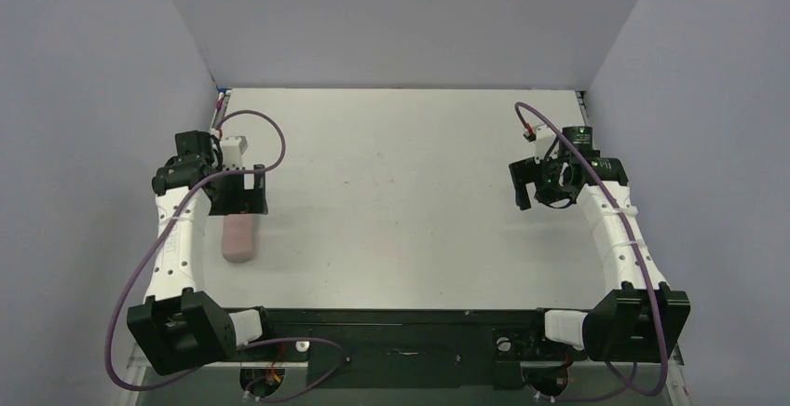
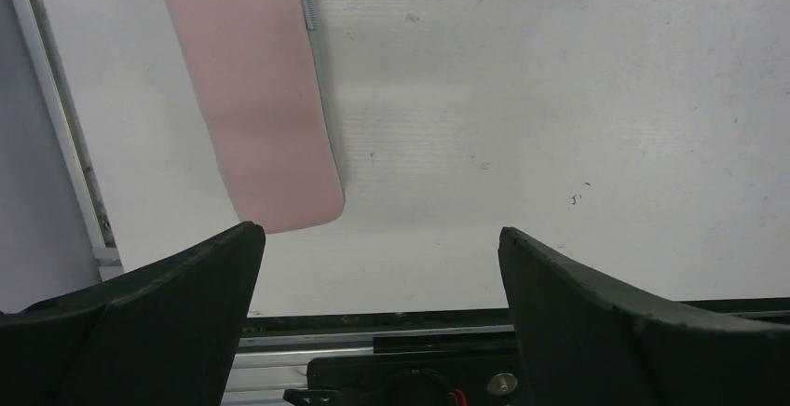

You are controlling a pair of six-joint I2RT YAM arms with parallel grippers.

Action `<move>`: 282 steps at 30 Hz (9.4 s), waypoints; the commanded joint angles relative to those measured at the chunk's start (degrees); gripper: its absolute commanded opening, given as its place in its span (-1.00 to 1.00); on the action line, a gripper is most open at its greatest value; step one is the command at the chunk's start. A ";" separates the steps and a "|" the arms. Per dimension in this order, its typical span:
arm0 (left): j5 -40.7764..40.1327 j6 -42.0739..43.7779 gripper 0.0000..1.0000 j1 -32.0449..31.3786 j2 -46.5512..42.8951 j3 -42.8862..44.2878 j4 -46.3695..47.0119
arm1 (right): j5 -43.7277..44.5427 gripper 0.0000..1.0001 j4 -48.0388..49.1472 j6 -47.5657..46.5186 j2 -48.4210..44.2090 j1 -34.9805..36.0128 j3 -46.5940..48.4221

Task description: Open the umbrella

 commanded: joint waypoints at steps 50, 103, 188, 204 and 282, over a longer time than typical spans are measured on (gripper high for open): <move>1.67 7.89 0.17 -16.51 29.30 -3.60 13.52 | 3.52 0.85 -6.64 -9.88 4.28 -0.49 2.60; 20.69 -21.61 0.51 -38.43 15.01 -11.71 44.90 | -32.56 0.20 -2.77 2.76 35.13 17.37 16.27; 21.50 12.59 -0.09 -48.09 14.66 -29.50 75.81 | -28.93 -0.35 40.66 48.25 38.10 22.59 -4.98; 17.57 14.25 -0.22 -47.13 23.18 -29.79 88.14 | -28.75 -1.00 32.36 41.18 40.66 21.10 -1.63; 31.93 6.01 -1.00 -39.84 37.49 -9.08 65.79 | -33.07 0.73 3.81 -83.40 28.72 17.38 12.50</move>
